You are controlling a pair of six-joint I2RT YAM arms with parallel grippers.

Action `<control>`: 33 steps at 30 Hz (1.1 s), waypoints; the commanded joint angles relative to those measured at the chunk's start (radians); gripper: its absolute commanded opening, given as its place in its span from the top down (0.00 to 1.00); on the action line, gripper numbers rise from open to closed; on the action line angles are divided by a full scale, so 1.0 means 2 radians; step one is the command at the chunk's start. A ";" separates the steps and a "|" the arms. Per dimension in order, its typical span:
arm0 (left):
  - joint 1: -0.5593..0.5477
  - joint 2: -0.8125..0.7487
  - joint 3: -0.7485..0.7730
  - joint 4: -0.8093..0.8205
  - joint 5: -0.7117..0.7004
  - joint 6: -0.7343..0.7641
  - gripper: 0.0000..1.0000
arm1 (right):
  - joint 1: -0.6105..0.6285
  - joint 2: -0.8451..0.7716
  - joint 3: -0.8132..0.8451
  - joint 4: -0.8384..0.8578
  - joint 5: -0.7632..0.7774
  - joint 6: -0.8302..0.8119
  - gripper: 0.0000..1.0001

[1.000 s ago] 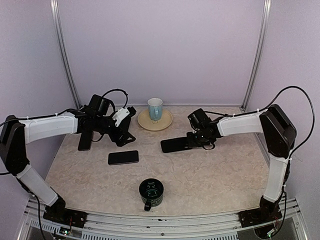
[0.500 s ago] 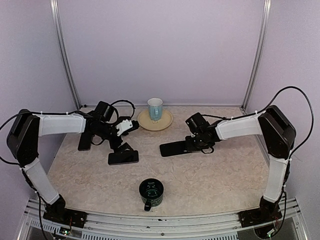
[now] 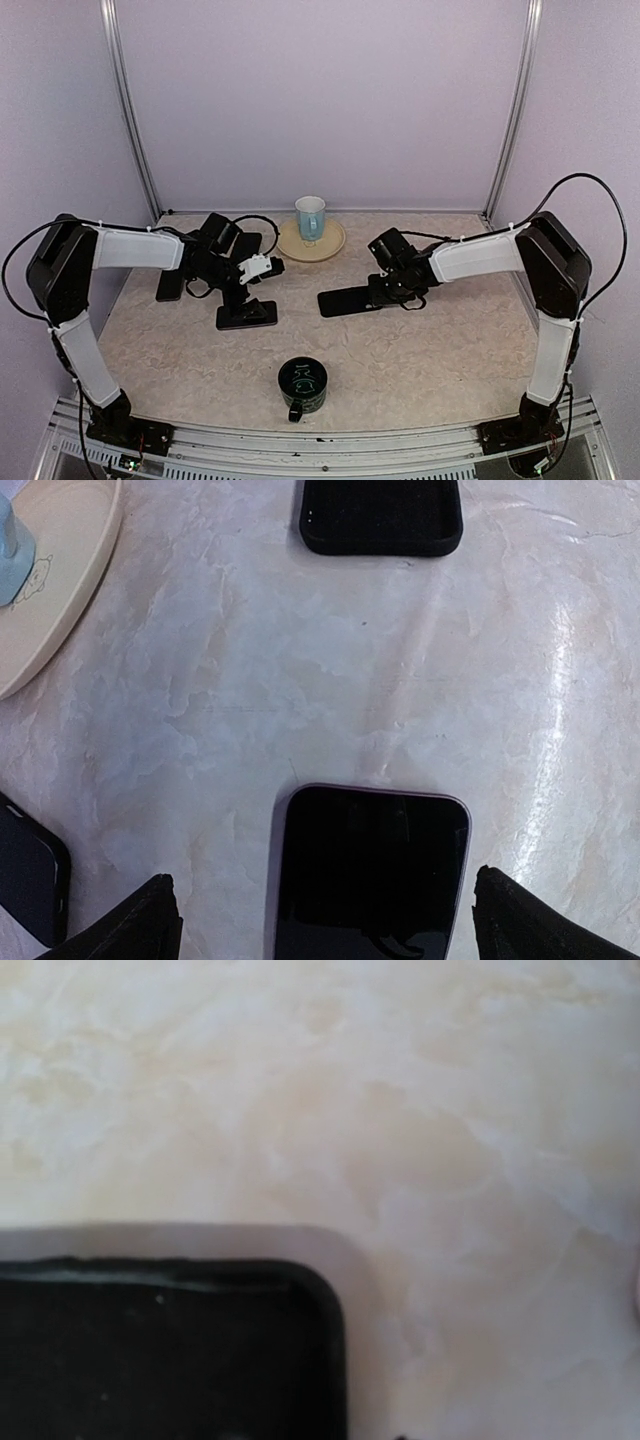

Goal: Put the phone into the phone case
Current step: Move the phone case to the center of the board.

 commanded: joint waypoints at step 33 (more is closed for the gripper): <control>-0.017 0.098 0.039 -0.052 -0.002 0.035 0.15 | 0.005 -0.074 -0.013 0.026 -0.033 -0.032 0.58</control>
